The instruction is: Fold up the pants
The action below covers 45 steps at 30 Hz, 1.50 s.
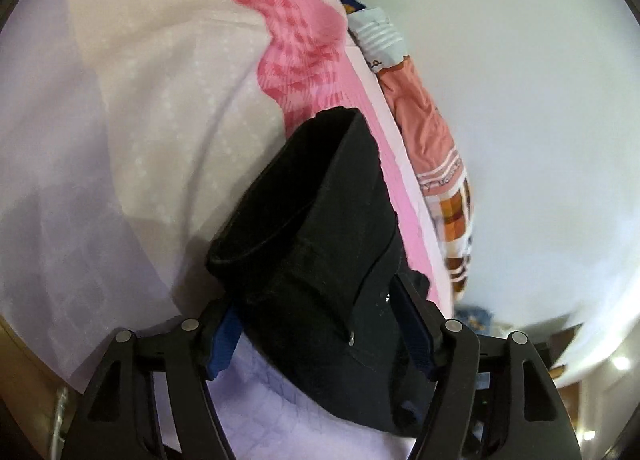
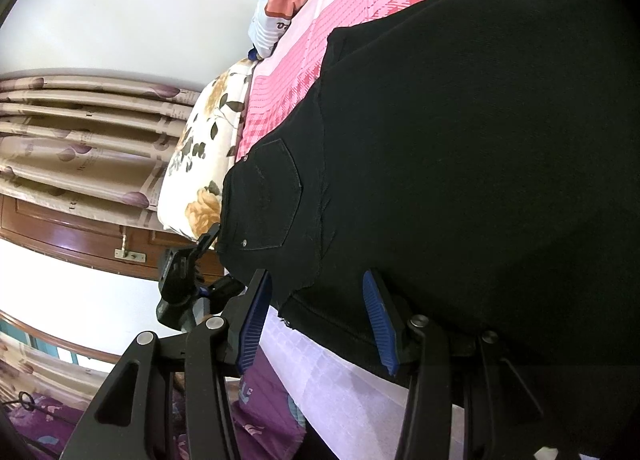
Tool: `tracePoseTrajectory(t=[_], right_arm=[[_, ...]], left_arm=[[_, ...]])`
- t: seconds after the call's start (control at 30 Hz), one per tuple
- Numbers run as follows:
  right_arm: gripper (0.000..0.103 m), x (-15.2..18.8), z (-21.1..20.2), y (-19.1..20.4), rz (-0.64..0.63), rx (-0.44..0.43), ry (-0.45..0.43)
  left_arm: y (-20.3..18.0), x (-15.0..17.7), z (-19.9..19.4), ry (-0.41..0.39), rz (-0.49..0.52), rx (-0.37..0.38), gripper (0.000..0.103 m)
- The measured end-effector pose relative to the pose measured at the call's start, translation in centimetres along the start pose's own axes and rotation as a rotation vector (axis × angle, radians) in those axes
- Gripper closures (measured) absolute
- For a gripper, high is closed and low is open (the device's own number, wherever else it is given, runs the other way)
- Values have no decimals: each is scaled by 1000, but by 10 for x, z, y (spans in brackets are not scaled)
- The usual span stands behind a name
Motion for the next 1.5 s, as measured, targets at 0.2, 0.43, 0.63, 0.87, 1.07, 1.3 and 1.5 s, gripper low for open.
tracePoseTrajectory(t=[0.2,0.43,0.63,0.87,1.07,1.3,1.5], right_arm=[[59,0,0,0,2,-1,-1],[59,-1,0,0,2,-1,-2],[59,-1,1,-1,8,-7,-5],[59,-3,1,-4,28,-33,-14],[52,-4,-3,-5,44,-81,-23],[39,-5,-11,-5,67,-94,-51],[37,-7,-25,-8,99,-117,-90]], left_arm=[[4,-6,5,27,-47,53,33],[11,-10,1,105,-91,-21,69],[-53,-4,-10,33,198,-175,75],[-87,1,-12,-9,308,-220,75],[-100,4,-11,-20,344,-262,75],[-128,14,-9,-48,440,-308,75],[-150,24,-5,-69,516,-343,75]])
Point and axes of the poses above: each gripper's, at about its wrist camera, not at the fingertips, and z roughly the way its jaws point, y to its left, x to its underside, the point moved 3 cm from there along z, roughly the way its jaws point, and after that the axes turned 11 degrees about y, right-handed, at the moved point
